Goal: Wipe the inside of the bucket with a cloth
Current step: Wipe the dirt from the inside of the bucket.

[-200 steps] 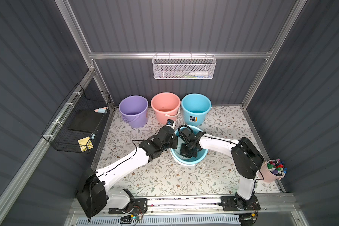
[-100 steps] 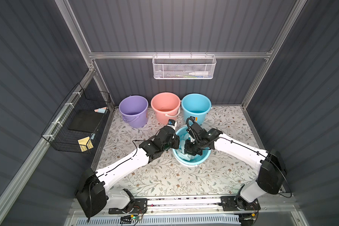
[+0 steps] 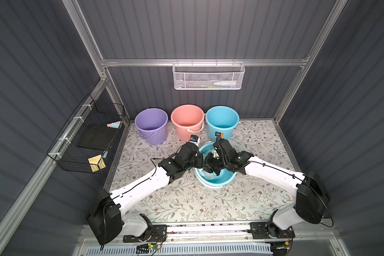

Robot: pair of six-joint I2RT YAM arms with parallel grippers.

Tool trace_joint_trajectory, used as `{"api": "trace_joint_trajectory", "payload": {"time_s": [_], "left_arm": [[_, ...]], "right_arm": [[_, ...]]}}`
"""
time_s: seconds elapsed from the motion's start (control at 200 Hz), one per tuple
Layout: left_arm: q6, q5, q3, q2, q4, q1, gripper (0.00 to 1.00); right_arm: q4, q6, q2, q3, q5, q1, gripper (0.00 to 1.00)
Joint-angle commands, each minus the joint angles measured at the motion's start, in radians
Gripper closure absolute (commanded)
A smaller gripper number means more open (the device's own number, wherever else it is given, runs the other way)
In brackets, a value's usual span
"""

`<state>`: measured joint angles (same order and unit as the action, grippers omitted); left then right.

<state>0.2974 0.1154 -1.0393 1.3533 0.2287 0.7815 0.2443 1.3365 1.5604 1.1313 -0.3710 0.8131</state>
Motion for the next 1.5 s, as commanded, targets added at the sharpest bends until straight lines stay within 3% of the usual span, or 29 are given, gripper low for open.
{"api": "trace_joint_trajectory", "payload": {"time_s": [0.0, 0.365, 0.615, 0.865, 1.271, 1.496], "left_arm": [[-0.004, -0.065, -0.032, -0.003, -0.009, 0.018, 1.00], [-0.010, -0.077, -0.046, 0.001, -0.008, 0.017, 1.00], [-0.010, -0.077, -0.049, 0.006, -0.002, 0.017, 1.00], [-0.010, -0.079, -0.044, 0.007, 0.000, 0.018, 1.00], [0.034, -0.039, -0.062, 0.045, 0.035, 0.018, 1.00], [0.037, -0.058, -0.066, 0.073, 0.040, 0.016, 1.00]], "right_arm": [[-0.214, 0.165, 0.023, -0.018, 0.078, 0.000, 1.00], [-0.091, 0.150, 0.111, 0.008, 0.428, 0.001, 1.00], [0.025, 0.151, 0.253, 0.036, 0.488, -0.002, 1.00], [0.073, 0.127, 0.296, 0.033, 0.499, -0.009, 1.00], [0.232, -0.018, 0.039, 0.004, 0.483, 0.017, 1.00], [0.243, -0.193, -0.109, 0.000, 0.460, 0.017, 1.00]]}}
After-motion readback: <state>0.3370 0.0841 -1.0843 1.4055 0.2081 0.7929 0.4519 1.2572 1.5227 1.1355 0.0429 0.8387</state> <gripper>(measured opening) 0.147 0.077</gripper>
